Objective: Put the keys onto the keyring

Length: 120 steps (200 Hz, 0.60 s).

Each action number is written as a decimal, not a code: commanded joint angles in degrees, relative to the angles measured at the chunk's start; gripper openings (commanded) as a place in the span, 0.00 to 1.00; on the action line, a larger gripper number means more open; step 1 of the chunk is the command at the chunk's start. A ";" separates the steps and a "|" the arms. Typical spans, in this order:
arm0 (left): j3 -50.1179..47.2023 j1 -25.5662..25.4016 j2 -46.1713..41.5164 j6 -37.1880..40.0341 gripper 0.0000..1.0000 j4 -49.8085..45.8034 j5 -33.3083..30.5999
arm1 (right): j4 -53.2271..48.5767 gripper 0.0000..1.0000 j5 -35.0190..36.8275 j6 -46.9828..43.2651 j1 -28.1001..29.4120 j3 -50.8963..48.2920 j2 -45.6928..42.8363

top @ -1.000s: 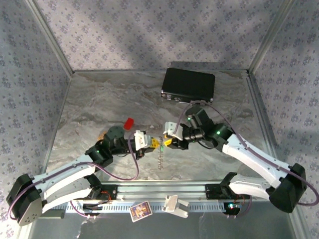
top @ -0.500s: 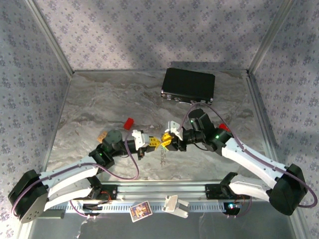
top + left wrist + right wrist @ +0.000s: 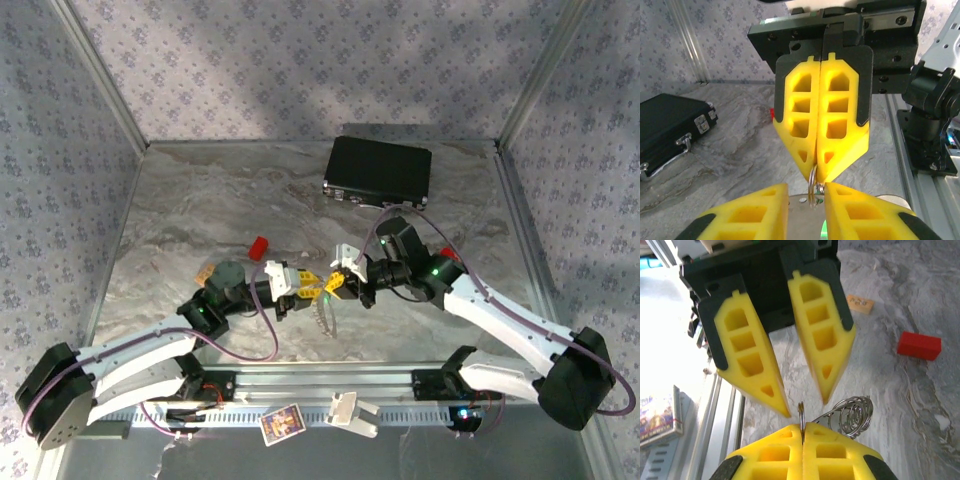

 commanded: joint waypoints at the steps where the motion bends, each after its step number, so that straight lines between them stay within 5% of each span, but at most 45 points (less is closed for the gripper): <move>1: 4.12 -0.26 -1.80 3.51 0.26 -7.76 -0.53 | -8.52 0.00 4.06 -5.98 1.28 5.45 0.64; 33: 8.06 -0.25 -1.02 6.30 0.25 -16.38 0.07 | -14.53 0.00 9.71 -10.33 3.68 9.57 2.27; 120: 10.21 -0.25 1.88 7.54 0.19 -19.08 3.50 | -17.26 0.00 12.12 -12.92 6.19 13.71 4.65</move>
